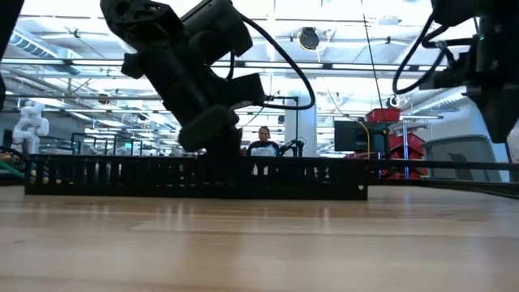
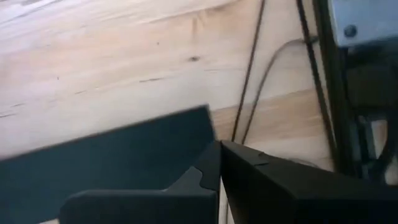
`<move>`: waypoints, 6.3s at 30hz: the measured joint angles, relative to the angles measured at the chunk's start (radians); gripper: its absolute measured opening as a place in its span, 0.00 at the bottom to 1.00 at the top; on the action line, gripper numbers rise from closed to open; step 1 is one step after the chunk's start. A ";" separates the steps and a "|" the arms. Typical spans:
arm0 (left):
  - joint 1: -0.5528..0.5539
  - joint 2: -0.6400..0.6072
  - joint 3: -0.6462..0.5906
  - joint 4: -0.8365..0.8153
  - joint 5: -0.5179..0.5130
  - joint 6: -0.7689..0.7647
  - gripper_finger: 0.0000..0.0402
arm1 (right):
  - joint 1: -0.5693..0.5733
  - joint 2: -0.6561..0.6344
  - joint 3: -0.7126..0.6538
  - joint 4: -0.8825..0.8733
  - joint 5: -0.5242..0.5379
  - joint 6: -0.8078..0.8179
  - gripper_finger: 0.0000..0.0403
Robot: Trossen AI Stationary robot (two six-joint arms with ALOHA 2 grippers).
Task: Ziptie cables
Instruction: Close the black cable duct lid
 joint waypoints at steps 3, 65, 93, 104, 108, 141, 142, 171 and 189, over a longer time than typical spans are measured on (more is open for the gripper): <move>-0.001 0.000 -0.002 -0.070 0.000 0.016 0.62 | 0.005 0.004 0.002 -0.047 -0.024 0.023 0.00; -0.045 -0.021 -0.003 -0.127 0.104 0.141 0.62 | 0.260 0.235 0.048 0.208 -0.179 0.069 0.00; 0.069 -0.072 0.375 -0.293 0.108 0.096 0.81 | 0.347 0.198 0.074 0.158 -0.090 -0.183 0.41; 0.088 -0.487 0.328 -0.807 -0.006 -0.022 0.81 | 0.361 0.053 0.074 0.199 0.144 -0.230 0.40; 0.052 -0.636 0.169 -0.846 -0.006 -0.070 0.81 | 0.355 0.012 0.074 0.268 0.294 -0.274 0.40; 0.053 -0.484 -0.292 -0.178 0.296 0.085 0.81 | 0.090 0.011 0.074 0.704 0.338 -0.733 0.40; 0.052 -0.474 -0.292 -0.166 0.296 0.085 0.81 | 0.090 0.011 0.074 0.705 0.339 -0.733 0.40; 0.077 -0.269 -0.291 -0.008 0.270 0.143 0.76 | 0.091 0.011 0.073 0.708 0.262 -0.778 0.40; 0.090 -0.269 -0.291 0.045 0.276 0.190 0.60 | 0.093 0.011 0.073 0.713 0.187 -0.792 0.40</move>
